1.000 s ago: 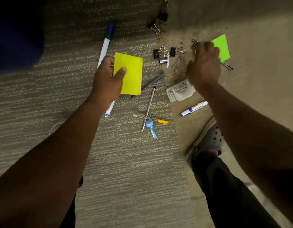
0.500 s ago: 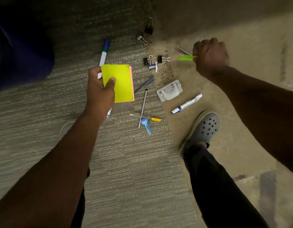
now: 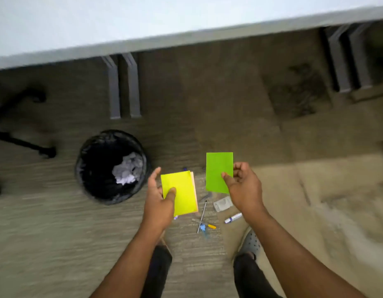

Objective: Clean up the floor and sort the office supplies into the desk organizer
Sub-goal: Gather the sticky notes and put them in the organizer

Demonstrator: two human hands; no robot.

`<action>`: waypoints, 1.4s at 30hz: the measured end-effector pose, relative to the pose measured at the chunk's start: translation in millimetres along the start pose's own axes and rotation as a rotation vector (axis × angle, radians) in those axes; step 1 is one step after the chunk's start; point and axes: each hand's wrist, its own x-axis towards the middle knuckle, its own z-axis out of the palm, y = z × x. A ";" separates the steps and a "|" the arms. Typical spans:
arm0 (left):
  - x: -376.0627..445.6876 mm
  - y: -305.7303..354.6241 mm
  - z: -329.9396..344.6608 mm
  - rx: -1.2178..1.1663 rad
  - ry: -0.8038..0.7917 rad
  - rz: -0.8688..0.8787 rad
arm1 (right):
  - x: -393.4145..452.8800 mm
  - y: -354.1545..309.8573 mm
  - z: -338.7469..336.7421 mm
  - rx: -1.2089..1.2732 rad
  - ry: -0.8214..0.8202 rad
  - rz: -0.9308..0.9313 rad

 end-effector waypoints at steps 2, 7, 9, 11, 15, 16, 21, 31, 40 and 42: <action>-21.1 41.3 -31.6 -0.038 -0.011 0.024 | -24.7 -48.0 -7.0 0.030 -0.003 -0.061; -61.4 119.3 -119.7 -0.178 -0.011 0.039 | -83.8 -143.5 -4.8 0.064 -0.059 -0.125; -73.9 146.0 -153.8 -0.303 -0.046 -0.006 | -107.6 -177.8 3.1 0.042 -0.089 -0.148; -83.0 165.5 -182.9 -0.423 -0.102 -0.068 | -128.7 -207.9 13.4 0.020 -0.097 -0.188; -95.1 189.8 -231.5 -0.611 -0.211 -0.156 | -166.3 -258.5 32.4 0.005 -0.072 -0.258; -97.6 194.7 -241.4 -0.624 -0.224 -0.164 | -173.0 -267.6 37.3 0.007 -0.066 -0.268; -99.1 223.8 -281.9 -0.582 -0.198 -0.139 | -192.0 -313.3 60.6 0.028 -0.011 -0.326; -52.5 297.9 -319.3 -0.547 -0.009 0.088 | -151.0 -396.8 84.5 -0.008 0.036 -0.399; 36.2 369.6 -298.6 -0.322 0.275 0.233 | -36.9 -476.7 118.3 -0.039 -0.017 -0.436; 65.6 400.5 -287.1 -0.223 0.373 0.258 | -4.7 -503.7 123.1 -0.036 -0.033 -0.421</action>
